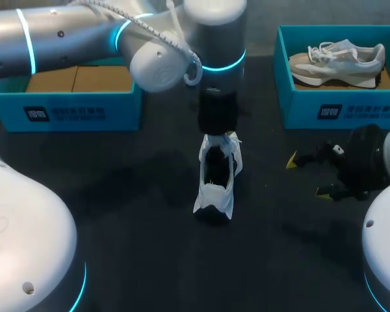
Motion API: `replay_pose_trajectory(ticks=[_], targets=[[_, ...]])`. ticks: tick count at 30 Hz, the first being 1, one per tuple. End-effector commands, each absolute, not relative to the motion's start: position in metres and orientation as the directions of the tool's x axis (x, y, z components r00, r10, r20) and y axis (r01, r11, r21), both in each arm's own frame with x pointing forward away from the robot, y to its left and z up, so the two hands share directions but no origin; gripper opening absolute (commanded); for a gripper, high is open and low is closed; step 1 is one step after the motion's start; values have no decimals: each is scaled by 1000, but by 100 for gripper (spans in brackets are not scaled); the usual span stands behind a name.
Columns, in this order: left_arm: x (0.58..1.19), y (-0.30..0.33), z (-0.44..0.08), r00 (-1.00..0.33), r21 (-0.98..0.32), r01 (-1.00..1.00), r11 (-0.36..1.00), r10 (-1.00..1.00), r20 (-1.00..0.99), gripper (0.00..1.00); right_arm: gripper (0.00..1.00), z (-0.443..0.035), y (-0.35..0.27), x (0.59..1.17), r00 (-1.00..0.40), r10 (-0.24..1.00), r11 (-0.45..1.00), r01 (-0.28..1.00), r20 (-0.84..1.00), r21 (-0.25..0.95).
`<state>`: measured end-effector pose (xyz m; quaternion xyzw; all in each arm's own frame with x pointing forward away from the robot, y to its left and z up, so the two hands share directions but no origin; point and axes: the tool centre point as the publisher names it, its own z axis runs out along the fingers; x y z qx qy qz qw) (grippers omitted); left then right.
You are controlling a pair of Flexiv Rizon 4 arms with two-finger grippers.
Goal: Take the shoe out of the shoebox, open the shoe tongue, remove and reinsert the insole, then place the shoe into the shoebox
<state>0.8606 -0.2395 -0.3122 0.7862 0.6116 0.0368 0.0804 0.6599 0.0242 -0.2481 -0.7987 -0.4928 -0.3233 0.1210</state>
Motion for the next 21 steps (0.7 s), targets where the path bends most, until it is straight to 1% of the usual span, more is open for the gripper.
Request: replay_pose_trajectory(ticks=[1, 3, 13, 15, 18, 21], targets=[[850, -231, -311, 259, 166, 955, -246, 964, -60, 35, 100, -247, 25, 658, 308, 711, -488, 864, 632, 127], [842, -227, -312, 261, 160, 955, -248, 963, -67, 33, 100, -247, 25, 658, 308, 711, -488, 864, 632, 127], [818, -212, -327, 249, 114, 964, -240, 966, -67, 33, 100, -247, 25, 658, 308, 711, -488, 864, 632, 127], [814, -210, -324, 250, 110, 964, -242, 966, -66, 33, 100, -247, 25, 658, 308, 711, -488, 864, 632, 127], [818, -210, -314, 240, 119, 966, -231, 968, -67, 35, 100, -247, 25, 658, 308, 711, -488, 864, 632, 127], [824, -214, -304, 232, 134, 966, -221, 969, -79, 34, 100, -247, 25, 658, 308, 711, -488, 864, 632, 127]])
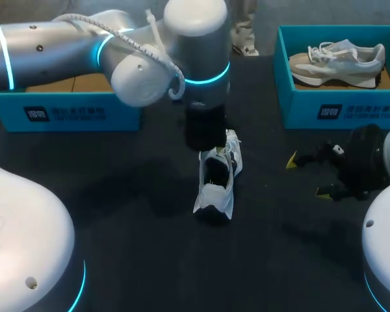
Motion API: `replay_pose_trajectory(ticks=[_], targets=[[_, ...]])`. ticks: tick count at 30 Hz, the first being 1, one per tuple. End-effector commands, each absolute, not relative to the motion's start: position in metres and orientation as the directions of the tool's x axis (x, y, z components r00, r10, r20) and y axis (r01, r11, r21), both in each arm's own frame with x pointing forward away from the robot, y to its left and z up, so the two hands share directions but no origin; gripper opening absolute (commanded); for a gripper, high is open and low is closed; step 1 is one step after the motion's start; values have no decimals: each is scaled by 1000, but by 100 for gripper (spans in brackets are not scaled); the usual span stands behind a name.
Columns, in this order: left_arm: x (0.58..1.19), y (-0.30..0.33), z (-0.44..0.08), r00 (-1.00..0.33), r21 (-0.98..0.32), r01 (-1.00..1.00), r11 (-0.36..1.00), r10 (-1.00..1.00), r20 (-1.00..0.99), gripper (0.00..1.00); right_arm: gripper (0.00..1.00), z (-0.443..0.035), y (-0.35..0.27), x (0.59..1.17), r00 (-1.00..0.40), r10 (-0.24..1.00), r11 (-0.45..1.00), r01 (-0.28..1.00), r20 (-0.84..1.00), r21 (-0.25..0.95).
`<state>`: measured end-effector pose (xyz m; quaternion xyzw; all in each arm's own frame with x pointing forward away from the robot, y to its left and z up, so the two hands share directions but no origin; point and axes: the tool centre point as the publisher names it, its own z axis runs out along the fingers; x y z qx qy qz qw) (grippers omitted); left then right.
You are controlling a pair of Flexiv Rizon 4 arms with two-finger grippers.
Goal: Take the shoe out of the shoebox, open the shoe tongue, remove and reinsert the insole, then place the shoe into the shoebox
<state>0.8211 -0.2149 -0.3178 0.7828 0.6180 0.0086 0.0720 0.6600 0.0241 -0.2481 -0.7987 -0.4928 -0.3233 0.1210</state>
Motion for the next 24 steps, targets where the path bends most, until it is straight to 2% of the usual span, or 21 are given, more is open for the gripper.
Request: replay_pose_trajectory(ticks=[1, 9, 18, 24], targets=[[827, -217, -303, 232, 136, 966, -220, 969, -79, 33, 100, -247, 25, 658, 308, 711, -488, 864, 632, 127], [829, -230, -314, 223, 119, 970, -213, 971, -83, 31, 100, -247, 25, 658, 308, 711, -488, 864, 632, 127], [815, -217, -333, 200, 72, 978, -195, 978, -59, 31, 100, -247, 25, 658, 308, 711, -488, 864, 632, 127], [807, -216, -327, 168, 64, 984, -164, 984, -65, 31, 100, -247, 25, 658, 308, 711, -488, 864, 632, 127]])
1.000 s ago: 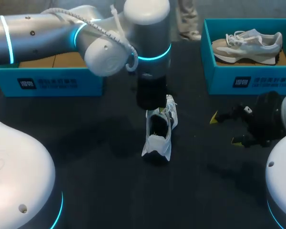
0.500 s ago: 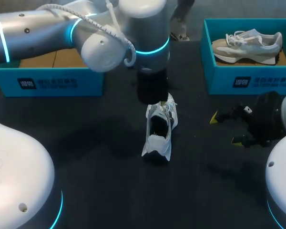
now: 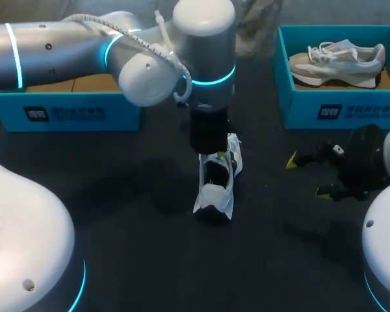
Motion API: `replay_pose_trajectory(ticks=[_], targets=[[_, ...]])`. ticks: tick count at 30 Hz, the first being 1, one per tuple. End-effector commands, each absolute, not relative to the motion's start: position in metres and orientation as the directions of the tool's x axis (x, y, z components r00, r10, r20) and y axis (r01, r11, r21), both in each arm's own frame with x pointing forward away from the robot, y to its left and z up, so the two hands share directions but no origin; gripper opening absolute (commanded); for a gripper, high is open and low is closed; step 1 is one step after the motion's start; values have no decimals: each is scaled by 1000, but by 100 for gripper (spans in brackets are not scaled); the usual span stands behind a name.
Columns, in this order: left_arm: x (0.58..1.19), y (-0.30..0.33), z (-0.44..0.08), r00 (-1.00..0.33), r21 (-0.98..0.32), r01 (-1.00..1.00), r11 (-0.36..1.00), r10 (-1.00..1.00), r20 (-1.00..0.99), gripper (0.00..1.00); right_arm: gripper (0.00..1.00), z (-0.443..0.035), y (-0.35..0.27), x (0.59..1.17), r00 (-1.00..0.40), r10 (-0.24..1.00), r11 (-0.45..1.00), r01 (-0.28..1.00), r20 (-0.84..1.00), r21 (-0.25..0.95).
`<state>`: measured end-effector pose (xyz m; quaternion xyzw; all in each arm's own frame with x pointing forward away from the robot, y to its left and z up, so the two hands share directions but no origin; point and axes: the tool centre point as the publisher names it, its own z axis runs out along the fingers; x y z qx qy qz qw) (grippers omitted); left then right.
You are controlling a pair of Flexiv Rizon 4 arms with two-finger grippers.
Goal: Take the shoe out of the shoebox, open the shoe tongue, remove and reinsert the insole, then place the shoe into the shoebox
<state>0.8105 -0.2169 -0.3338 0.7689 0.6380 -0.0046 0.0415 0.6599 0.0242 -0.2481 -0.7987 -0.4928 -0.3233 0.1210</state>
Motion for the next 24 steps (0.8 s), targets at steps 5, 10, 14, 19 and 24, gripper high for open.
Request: replay_pose_trajectory(ticks=[5, 10, 14, 19, 24], targets=[[807, -217, -312, -14, 55, 998, 19, 996, -92, 28, 100, -247, 25, 658, 308, 711, -488, 864, 632, 127], [802, -215, -311, -212, 46, 975, 219, 969, -127, 22, 100, -247, 25, 658, 308, 711, -488, 864, 632, 127], [797, -211, -311, -327, 27, 942, 335, 932, -158, 41, 100, -247, 25, 658, 308, 711, -488, 864, 632, 127], [797, -204, -308, -449, 39, 885, 464, 873, -192, 82, 100, -247, 25, 658, 308, 711, -488, 864, 632, 127], [799, -201, -304, -497, 30, 857, 514, 841, -215, 100, 100, -247, 25, 658, 308, 711, -488, 864, 632, 127]])
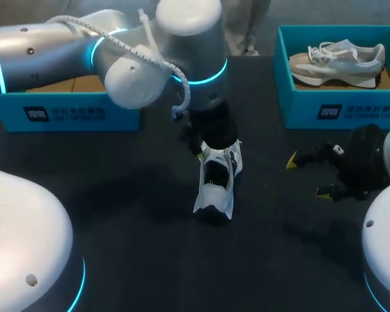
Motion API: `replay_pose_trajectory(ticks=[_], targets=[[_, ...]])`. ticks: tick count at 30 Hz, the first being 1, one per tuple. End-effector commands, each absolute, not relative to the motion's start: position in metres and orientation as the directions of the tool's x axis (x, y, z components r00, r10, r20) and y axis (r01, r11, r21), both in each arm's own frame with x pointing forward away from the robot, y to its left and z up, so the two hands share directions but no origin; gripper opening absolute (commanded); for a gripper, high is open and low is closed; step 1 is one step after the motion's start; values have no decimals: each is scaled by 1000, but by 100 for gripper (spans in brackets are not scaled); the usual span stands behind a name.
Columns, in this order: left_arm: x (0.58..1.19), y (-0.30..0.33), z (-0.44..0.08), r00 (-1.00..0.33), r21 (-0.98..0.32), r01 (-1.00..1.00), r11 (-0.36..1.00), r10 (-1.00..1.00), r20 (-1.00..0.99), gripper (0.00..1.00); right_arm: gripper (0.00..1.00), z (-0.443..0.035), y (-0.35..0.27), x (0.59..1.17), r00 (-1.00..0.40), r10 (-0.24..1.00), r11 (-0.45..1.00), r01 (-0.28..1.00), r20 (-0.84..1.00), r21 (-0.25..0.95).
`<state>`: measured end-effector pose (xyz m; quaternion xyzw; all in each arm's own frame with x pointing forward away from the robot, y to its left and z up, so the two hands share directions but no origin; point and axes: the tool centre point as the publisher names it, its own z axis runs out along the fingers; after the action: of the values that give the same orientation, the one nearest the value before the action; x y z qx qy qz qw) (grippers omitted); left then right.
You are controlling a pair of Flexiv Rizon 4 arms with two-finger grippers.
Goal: Take the shoe out of the shoebox, open the shoe tongue, remove and reinsert the insole, then place the shoe into the shoebox
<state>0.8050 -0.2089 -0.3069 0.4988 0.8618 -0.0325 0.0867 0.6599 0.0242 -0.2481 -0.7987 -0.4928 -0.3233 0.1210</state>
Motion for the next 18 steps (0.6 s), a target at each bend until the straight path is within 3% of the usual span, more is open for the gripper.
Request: replay_pose_trajectory(ticks=[1, 16, 17, 18], targets=[[799, -201, -304, -497, 30, 857, 514, 841, -215, 100, 100, -247, 25, 658, 308, 711, -488, 864, 632, 127], [799, -201, -304, -497, 30, 857, 514, 841, -215, 100, 100, -247, 25, 658, 308, 711, -488, 864, 632, 127], [800, -198, -301, -581, -4, 801, 599, 776, -243, 100, 100, -247, 25, 658, 308, 711, -488, 864, 632, 127], [800, -198, -301, -581, -4, 801, 599, 776, -243, 100, 100, -247, 25, 658, 308, 711, -488, 864, 632, 127]])
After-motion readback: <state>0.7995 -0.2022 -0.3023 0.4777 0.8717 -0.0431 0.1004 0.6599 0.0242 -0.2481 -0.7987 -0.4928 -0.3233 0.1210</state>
